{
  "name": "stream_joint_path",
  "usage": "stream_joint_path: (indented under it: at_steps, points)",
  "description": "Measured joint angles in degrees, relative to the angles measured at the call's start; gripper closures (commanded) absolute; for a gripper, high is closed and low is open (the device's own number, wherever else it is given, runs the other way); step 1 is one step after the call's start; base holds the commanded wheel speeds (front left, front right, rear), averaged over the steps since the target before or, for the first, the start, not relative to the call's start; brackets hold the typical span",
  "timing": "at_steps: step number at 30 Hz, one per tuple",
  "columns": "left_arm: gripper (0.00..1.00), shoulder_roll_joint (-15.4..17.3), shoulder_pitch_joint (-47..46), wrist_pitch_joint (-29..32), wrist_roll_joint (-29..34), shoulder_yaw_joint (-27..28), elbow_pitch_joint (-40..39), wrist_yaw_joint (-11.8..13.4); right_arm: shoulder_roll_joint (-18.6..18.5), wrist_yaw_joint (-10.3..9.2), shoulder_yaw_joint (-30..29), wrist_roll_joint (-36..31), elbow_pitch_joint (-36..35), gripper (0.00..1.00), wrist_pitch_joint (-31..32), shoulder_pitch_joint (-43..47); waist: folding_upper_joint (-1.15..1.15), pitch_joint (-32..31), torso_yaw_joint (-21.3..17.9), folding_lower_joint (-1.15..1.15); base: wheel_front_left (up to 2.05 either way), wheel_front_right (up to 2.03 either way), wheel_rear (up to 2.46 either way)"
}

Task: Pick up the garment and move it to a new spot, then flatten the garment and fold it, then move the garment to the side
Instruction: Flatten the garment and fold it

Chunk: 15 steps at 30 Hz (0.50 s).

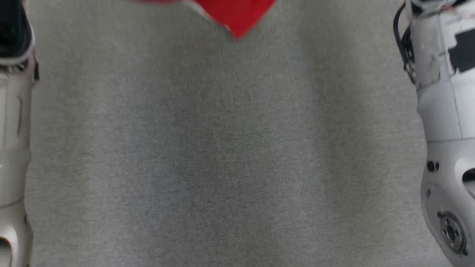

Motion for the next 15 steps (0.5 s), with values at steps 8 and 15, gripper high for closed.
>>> stream_joint_path:
  at_steps: [8,15]
  points:
    - [1.00,-1.6,-5.8,-5.5,-0.3,2.8,2.5,-0.4,1.0,0.05,1.5,0.1,1.4,1.00,-10.2,-6.4,0.01,8.6,-0.5,0.00,0.00,0.00,0.00]
    - [1.00,-1.3,2.4,-6.2,-3.9,-0.1,-1.3,-0.3,0.5,0.00,8.5,1.6,2.4,1.00,-9.5,-0.5,0.01,10.0,0.0,-0.01,0.00,0.00,0.00]
